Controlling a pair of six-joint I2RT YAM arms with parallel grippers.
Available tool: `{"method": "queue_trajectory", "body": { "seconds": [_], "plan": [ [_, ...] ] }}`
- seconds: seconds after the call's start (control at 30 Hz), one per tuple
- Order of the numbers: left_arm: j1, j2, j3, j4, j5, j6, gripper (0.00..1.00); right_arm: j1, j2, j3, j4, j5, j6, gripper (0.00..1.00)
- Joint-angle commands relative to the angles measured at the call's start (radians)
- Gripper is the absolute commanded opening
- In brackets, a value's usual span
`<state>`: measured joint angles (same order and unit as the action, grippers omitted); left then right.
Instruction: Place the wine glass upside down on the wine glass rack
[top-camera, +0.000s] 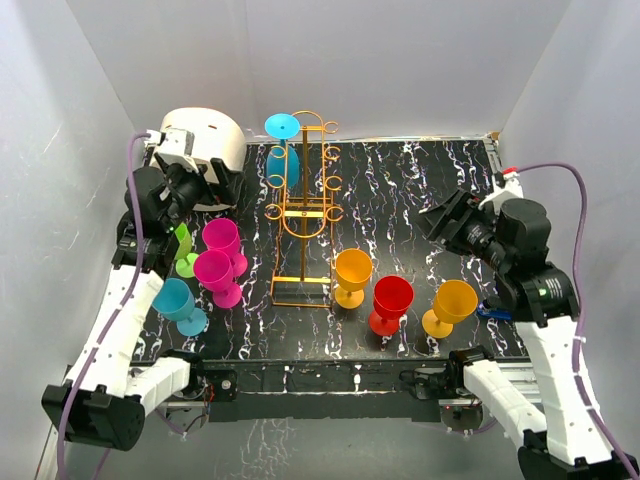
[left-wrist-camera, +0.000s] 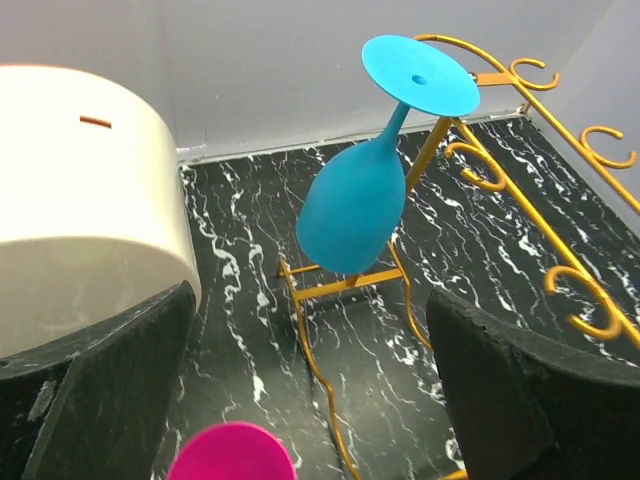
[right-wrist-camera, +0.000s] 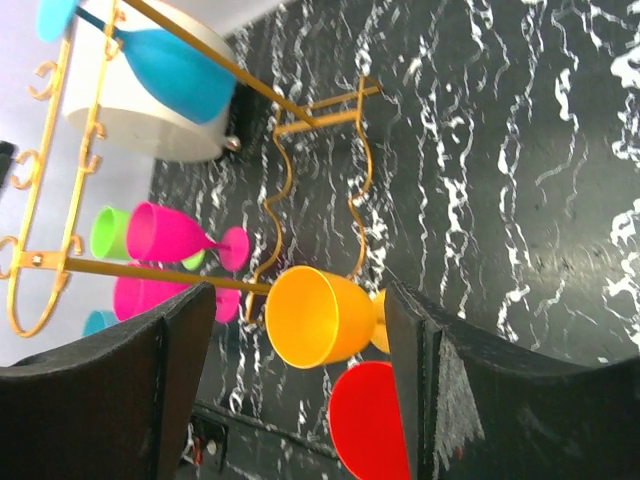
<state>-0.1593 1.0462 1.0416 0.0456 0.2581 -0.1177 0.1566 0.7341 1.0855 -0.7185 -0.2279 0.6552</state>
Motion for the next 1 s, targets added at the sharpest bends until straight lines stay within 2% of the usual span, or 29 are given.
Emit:
{"method": "queue_trajectory", "body": {
  "seconds": [0.0,0.07,0.17,0.3,0.4,0.5,0.57,0.77,0.97],
  "plan": [
    [0.003,-0.083,0.076,-0.227,-0.086,-0.138,0.99,-0.001,0.09,0.09,-0.167,-0.052,-0.119,0.66],
    [0.003,-0.132,0.064,-0.248,-0.112,-0.166,0.99,0.0,0.131,0.095,-0.204,-0.082,-0.158,0.64],
    [0.003,-0.182,0.056,-0.28,-0.079,-0.167,0.99,0.001,0.169,0.094,-0.223,-0.093,-0.179,0.63],
    [0.003,-0.204,0.075,-0.314,0.071,-0.168,0.99,0.047,0.217,0.091,-0.209,-0.083,-0.176,0.6],
    [0.003,-0.212,0.09,-0.326,0.146,-0.155,0.99,0.214,0.262,0.093,-0.19,0.047,-0.115,0.59],
    [0.003,-0.224,0.094,-0.334,0.145,-0.135,0.99,0.434,0.345,0.116,-0.184,0.22,-0.048,0.59],
    [0.003,-0.228,0.096,-0.339,0.119,-0.128,0.99,0.513,0.402,0.154,-0.211,0.322,-0.033,0.6],
    [0.003,-0.22,0.107,-0.351,0.081,-0.1,0.99,0.567,0.513,0.22,-0.246,0.415,-0.039,0.57],
    [0.002,-0.208,0.124,-0.358,0.072,-0.085,0.99,0.586,0.544,0.225,-0.274,0.447,-0.048,0.46]
  ]
}}
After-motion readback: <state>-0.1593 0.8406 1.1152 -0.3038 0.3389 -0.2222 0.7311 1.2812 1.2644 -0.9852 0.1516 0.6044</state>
